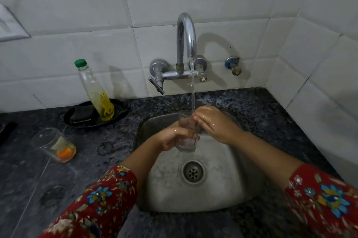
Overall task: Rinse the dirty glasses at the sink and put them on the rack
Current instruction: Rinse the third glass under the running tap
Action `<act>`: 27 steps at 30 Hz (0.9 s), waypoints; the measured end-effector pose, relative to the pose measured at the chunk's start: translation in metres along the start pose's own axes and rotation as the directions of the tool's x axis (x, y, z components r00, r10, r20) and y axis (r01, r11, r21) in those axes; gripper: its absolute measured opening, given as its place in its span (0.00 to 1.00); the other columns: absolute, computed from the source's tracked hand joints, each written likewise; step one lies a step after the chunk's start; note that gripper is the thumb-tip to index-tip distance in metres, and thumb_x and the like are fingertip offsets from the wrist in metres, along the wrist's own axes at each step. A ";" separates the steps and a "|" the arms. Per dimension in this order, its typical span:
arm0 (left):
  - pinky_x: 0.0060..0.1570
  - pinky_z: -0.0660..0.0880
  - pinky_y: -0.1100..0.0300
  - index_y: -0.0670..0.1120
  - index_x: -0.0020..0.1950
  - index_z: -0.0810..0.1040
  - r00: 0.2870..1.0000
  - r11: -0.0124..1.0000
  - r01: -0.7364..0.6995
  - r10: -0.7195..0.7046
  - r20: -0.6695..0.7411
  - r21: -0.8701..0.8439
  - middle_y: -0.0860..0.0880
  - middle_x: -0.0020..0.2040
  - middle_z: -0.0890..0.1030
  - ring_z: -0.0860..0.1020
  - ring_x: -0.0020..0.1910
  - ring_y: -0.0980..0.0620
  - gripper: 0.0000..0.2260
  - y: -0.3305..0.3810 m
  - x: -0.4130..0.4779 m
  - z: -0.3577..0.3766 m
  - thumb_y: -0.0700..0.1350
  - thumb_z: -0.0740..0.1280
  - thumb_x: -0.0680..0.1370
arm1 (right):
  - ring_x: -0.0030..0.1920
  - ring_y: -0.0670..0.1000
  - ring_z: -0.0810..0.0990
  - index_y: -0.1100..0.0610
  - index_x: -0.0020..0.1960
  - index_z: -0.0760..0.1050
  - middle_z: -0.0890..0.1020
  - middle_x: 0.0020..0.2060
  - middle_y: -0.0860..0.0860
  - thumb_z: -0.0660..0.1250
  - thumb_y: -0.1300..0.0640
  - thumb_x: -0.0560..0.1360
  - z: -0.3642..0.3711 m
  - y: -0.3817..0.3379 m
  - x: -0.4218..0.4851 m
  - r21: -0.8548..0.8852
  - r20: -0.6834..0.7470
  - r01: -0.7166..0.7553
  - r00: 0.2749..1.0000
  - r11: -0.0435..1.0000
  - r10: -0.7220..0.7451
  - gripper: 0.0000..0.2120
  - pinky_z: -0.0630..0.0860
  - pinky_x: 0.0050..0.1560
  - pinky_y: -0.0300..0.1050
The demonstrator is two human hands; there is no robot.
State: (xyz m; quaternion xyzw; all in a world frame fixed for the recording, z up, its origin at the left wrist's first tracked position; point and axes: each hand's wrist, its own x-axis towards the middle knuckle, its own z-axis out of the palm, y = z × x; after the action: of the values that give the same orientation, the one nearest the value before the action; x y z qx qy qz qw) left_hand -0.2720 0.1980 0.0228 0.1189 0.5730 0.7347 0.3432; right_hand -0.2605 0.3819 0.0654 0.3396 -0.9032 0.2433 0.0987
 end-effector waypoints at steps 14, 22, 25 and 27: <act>0.48 0.79 0.55 0.39 0.52 0.77 0.999 0.998 -0.032 0.034 -0.034 0.052 0.43 0.45 0.82 0.82 0.44 0.46 0.14 0.013 -0.003 0.008 0.36 0.69 0.67 | 0.33 0.48 0.78 0.57 0.41 0.71 0.78 0.32 0.49 0.54 0.53 0.81 0.009 -0.012 0.007 0.294 -0.099 -0.131 0.981 0.947 0.167 0.14 0.75 0.36 0.47; 0.53 0.76 0.57 0.42 0.50 0.77 0.992 0.963 -0.124 0.120 0.033 0.239 0.48 0.45 0.81 0.80 0.48 0.50 0.14 0.021 -0.007 0.003 0.32 0.73 0.67 | 0.33 0.41 0.78 0.60 0.43 0.74 0.80 0.33 0.49 0.57 0.55 0.81 0.011 -0.012 0.006 0.355 -0.068 -0.090 0.990 0.930 0.122 0.13 0.75 0.38 0.38; 0.48 0.78 0.57 0.39 0.50 0.76 0.996 0.982 -0.058 0.044 0.078 0.179 0.44 0.44 0.81 0.81 0.45 0.47 0.12 0.021 -0.010 0.004 0.32 0.68 0.68 | 0.33 0.48 0.79 0.60 0.42 0.73 0.80 0.33 0.52 0.54 0.50 0.80 0.018 -0.014 0.003 0.279 -0.120 -0.108 0.982 0.954 0.146 0.17 0.76 0.36 0.47; 0.47 0.78 0.59 0.42 0.50 0.77 0.981 0.951 -0.100 0.143 -0.131 0.292 0.46 0.43 0.82 0.82 0.44 0.51 0.13 0.012 -0.006 0.017 0.34 0.69 0.66 | 0.33 0.54 0.78 0.58 0.40 0.71 0.80 0.33 0.55 0.53 0.47 0.79 0.029 -0.017 0.008 0.159 -0.196 -0.217 0.949 0.963 0.246 0.18 0.74 0.35 0.52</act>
State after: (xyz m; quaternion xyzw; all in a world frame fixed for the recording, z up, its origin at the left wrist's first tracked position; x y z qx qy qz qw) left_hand -0.2629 0.2057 0.0401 0.1463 0.6882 0.6716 0.2323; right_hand -0.2561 0.3515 0.0496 0.2087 -0.9024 0.3490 0.1427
